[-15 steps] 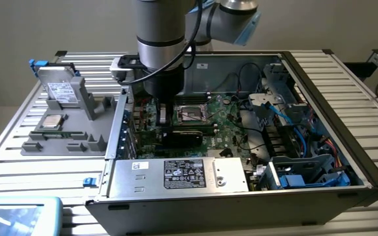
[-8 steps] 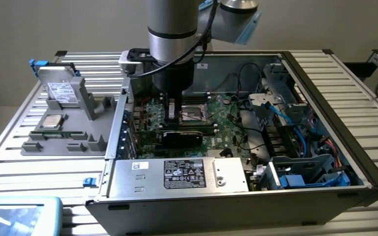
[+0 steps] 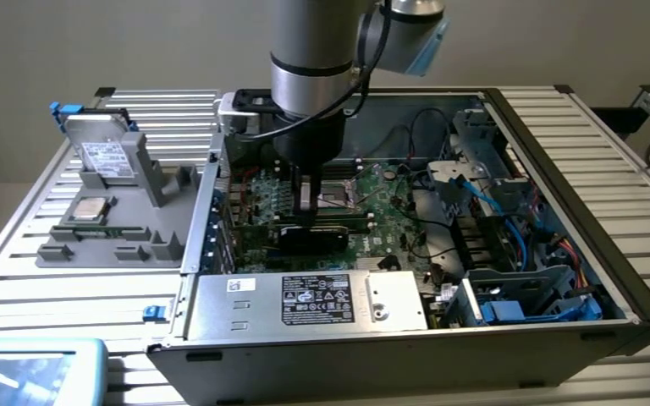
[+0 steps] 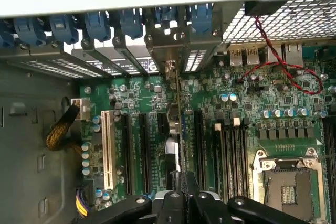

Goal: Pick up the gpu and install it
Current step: 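Press down on the gpu until it lock into place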

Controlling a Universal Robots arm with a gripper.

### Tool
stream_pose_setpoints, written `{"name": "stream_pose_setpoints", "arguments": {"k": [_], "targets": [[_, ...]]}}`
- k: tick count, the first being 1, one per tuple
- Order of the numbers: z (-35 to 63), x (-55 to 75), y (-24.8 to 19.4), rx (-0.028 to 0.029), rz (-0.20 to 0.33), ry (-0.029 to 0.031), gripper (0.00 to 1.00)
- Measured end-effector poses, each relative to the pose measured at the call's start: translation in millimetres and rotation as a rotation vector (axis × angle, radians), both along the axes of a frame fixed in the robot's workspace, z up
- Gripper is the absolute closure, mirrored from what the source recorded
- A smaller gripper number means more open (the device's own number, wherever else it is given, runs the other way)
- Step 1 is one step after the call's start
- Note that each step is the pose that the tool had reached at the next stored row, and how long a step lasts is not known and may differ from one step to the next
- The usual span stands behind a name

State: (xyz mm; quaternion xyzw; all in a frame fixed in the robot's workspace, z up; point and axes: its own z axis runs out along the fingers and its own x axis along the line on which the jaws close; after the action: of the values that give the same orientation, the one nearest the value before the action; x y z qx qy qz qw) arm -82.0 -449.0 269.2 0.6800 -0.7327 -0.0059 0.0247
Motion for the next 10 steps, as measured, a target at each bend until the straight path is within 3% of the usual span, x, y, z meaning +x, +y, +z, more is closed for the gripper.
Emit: {"name": "stream_pose_setpoints", "arguments": {"k": [6, 10], "targets": [[-3.3, 0.1, 0.0, 0.0003, 0.006, 0.0005, 0.88], [14.6, -0.8, -0.1, 0.0002, 0.006, 0.0003, 0.88]]}}
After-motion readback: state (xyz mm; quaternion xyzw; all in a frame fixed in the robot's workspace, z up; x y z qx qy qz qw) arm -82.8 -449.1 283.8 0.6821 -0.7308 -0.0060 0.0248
